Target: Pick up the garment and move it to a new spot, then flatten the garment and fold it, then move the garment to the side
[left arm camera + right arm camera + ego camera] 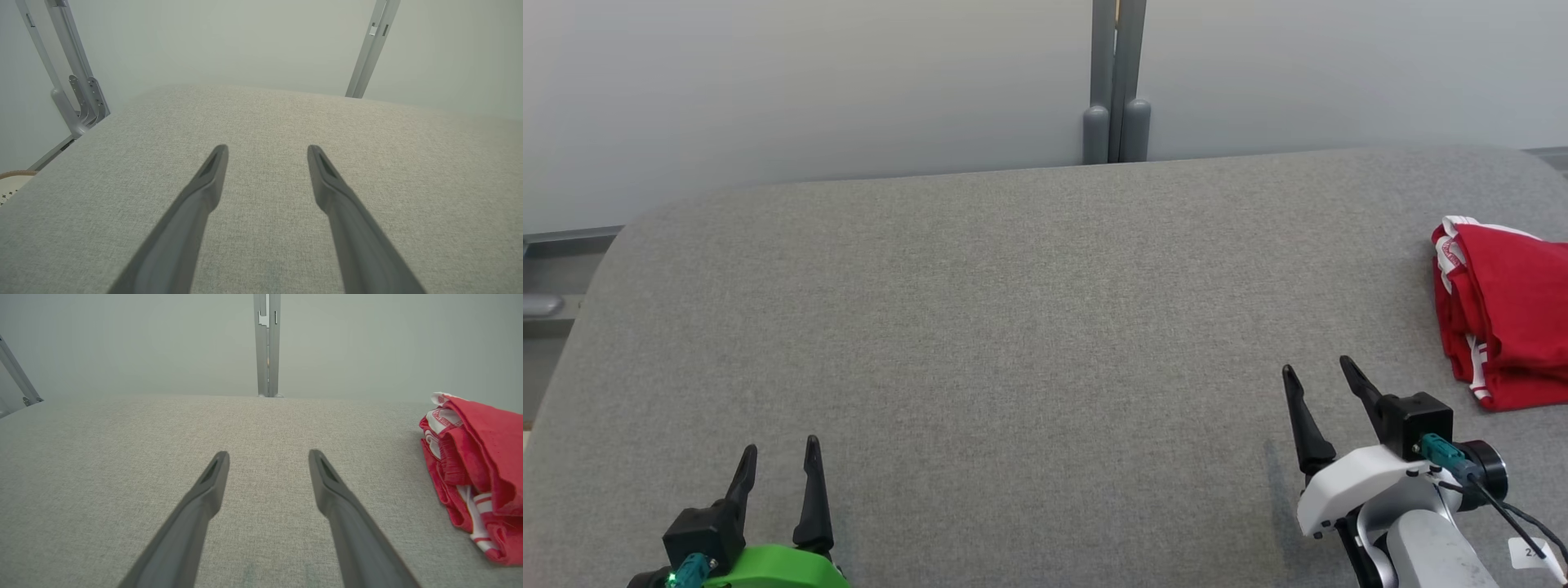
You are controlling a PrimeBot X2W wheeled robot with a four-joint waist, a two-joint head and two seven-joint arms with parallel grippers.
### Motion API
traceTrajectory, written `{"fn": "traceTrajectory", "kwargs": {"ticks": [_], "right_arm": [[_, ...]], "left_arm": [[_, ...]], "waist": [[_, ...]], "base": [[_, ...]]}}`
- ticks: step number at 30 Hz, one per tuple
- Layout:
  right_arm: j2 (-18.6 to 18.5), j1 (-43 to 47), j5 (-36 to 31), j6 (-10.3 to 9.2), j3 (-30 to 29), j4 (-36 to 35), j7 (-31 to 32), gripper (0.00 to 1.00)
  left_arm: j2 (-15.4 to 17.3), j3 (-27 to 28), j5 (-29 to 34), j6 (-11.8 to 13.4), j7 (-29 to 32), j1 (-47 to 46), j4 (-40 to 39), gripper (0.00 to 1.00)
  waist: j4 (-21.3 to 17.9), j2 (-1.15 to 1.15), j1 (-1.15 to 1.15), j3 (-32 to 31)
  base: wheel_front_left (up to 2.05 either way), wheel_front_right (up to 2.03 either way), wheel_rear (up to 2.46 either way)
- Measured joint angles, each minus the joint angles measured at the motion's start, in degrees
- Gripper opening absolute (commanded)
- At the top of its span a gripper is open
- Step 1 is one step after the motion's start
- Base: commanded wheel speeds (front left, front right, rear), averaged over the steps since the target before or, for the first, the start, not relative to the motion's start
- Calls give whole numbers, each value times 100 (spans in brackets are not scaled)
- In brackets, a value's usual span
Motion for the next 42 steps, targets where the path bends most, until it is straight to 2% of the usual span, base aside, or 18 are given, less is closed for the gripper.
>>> {"fn": "traceTrajectory", "kwargs": {"ticks": [10,20,35,36,42], "right_arm": [[13,14,-29,-4,-5,24,1,100],[-18,13,38,2,63,27,1,100],[-115,21,166,2,236,-78,1,100],[-111,23,166,2,237,-57,2,0],[-20,246,367,3,207,183,113,0]], "left_arm": [[-11,23,-166,-97,0,-4,54,100],[-5,-31,-174,-100,0,-35,67,100],[-5,-83,-199,-98,0,-35,30,100],[-9,-87,-205,-102,0,-28,44,0],[-44,-89,-400,-103,104,64,313,0]], "waist": [[-66,0,0,18],[-420,0,0,75],[-467,0,0,112],[-468,0,0,113],[-460,0,0,112]], "base": [[0,0,0],[0,0,0],[0,0,0],[0,0,0],[0,0,0]]}}
